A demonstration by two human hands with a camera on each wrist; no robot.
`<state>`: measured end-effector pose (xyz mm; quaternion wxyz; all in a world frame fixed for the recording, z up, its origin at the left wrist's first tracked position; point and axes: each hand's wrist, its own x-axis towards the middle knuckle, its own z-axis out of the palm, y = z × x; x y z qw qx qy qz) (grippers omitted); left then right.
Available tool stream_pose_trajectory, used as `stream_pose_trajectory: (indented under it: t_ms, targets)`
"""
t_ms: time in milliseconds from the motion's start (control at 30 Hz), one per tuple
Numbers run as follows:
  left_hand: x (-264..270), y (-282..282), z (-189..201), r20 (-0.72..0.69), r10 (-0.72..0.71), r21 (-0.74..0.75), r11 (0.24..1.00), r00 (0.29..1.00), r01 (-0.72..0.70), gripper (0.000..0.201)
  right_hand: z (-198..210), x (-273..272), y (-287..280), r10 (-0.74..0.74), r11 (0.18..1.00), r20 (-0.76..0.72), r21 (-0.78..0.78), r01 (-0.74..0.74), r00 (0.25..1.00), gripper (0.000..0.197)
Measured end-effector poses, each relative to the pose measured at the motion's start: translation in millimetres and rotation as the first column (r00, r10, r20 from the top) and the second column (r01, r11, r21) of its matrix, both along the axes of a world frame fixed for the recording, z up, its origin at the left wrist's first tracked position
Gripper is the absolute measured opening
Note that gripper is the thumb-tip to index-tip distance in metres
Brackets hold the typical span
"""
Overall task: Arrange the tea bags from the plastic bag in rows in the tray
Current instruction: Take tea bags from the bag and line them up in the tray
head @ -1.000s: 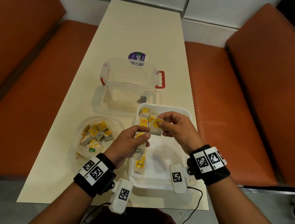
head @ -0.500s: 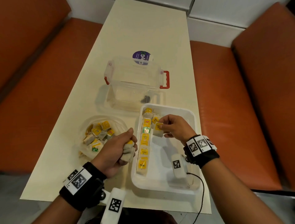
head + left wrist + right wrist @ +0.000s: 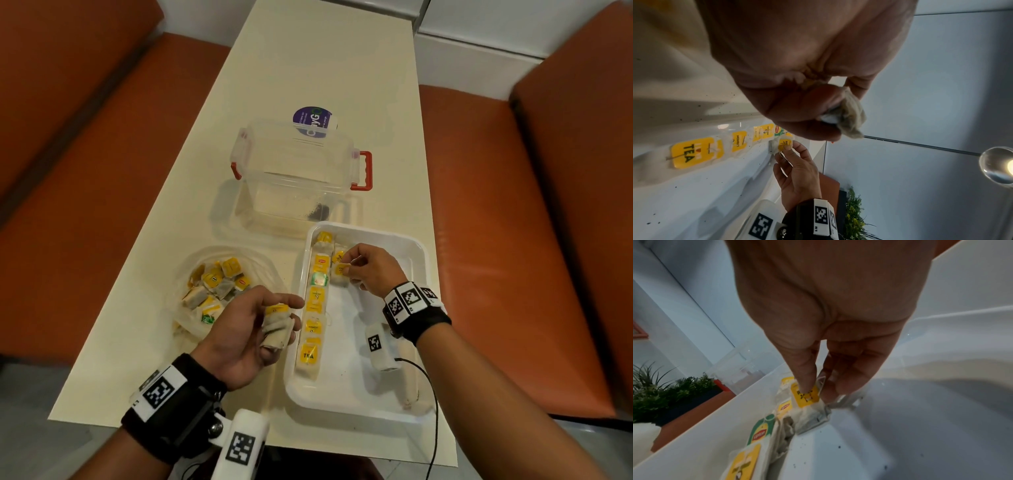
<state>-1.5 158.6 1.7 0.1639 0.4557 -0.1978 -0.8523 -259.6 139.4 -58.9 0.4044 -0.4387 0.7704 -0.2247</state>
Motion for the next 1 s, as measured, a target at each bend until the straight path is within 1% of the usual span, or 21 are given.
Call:
stream_pose_trajectory:
  t_ms: [200, 300, 467, 833, 1000]
  targets:
    - [-6.8, -0.4, 5.0, 0.006, -0.04, -0.051, 0.998, 0.999, 0.04, 0.038, -5.7, 2.3, -2.4, -0.1, 0.995, -0.026, -0.013, 0.1, 0.995, 0.026]
    - [-10.3, 0.8, 6.5, 0.026, -0.046, -0.108, 0.993, 0.999, 0.048, 0.029, -8.0, 3.6, -3.2, -0.122, 0.992, -0.036, -0.017, 0.121, 0.992, 0.03]
    - [-13.9, 0.6, 8.6, 0.051, -0.064, -0.165, 0.984, 0.997, 0.071, 0.029, -8.6, 4.4, -3.7, -0.142, 0.99, -0.04, -0.028, 0.141, 0.989, 0.034]
    - [-17.2, -6.0, 11.3, 0.012, 0.011, -0.108, 0.994, 1.0, -0.01, 0.029, -9.9, 2.5, -3.2, -0.142, 0.989, -0.039, -0.035, 0.14, 0.989, 0.037]
    - [-17.3, -8.9, 10.1, -0.048, 0.015, -0.06, 0.998, 0.999, -0.018, 0.035, -9.3, 0.7, -2.9, -0.141, 0.989, -0.036, -0.04, 0.14, 0.989, 0.037]
